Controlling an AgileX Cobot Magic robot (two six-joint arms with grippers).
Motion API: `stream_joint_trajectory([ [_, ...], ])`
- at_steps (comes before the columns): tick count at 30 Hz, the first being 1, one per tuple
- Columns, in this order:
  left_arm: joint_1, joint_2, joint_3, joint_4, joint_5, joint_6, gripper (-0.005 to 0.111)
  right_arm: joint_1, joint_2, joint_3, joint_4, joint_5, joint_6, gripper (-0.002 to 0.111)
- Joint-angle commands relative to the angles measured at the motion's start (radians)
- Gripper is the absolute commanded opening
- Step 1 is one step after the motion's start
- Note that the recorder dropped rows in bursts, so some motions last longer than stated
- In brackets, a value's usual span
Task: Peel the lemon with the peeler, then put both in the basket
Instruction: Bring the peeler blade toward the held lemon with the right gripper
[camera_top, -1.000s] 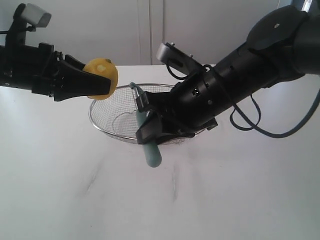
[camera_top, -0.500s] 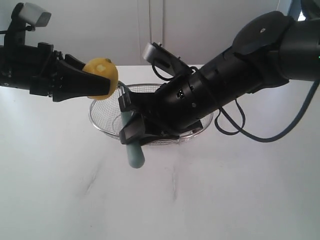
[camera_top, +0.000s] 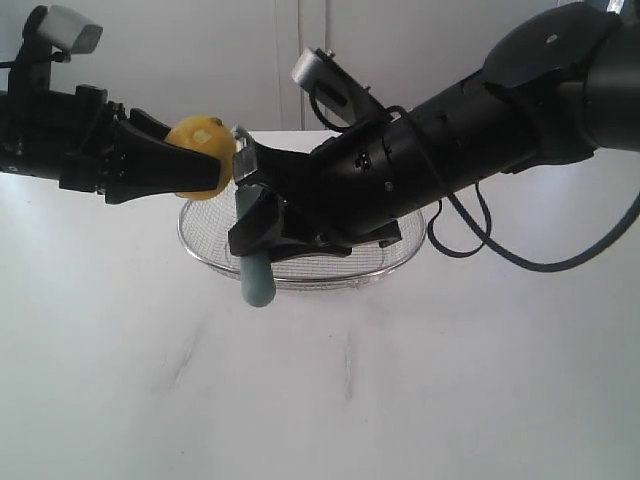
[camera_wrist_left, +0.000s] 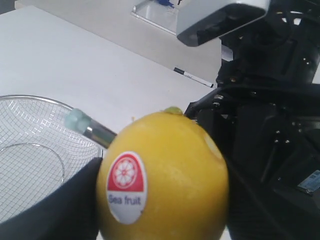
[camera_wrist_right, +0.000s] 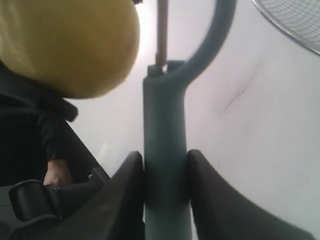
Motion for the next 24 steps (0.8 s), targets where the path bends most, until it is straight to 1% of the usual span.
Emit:
stream_joint_trajectory([
  [1, 0.002, -0.014, 0.008, -0.026, 0.03, 0.004, 0.0, 0.001, -0.033, 0.005, 0.013, -0.033, 0.0, 0.0],
  [11, 0.002, -0.014, 0.008, -0.026, 0.032, 0.004, 0.0, 0.001, -0.083, 0.005, 0.0, -0.041, 0.0, 0.0],
  [20, 0.002, -0.014, 0.008, -0.026, 0.027, 0.004, 0.0, 0.001, -0.087, 0.005, -0.09, -0.03, 0.0, 0.0],
  [24, 0.002, -0.014, 0.008, -0.026, 0.027, 0.004, 0.0, 0.001, -0.087, 0.005, -0.096, -0.03, 0.0, 0.0],
])
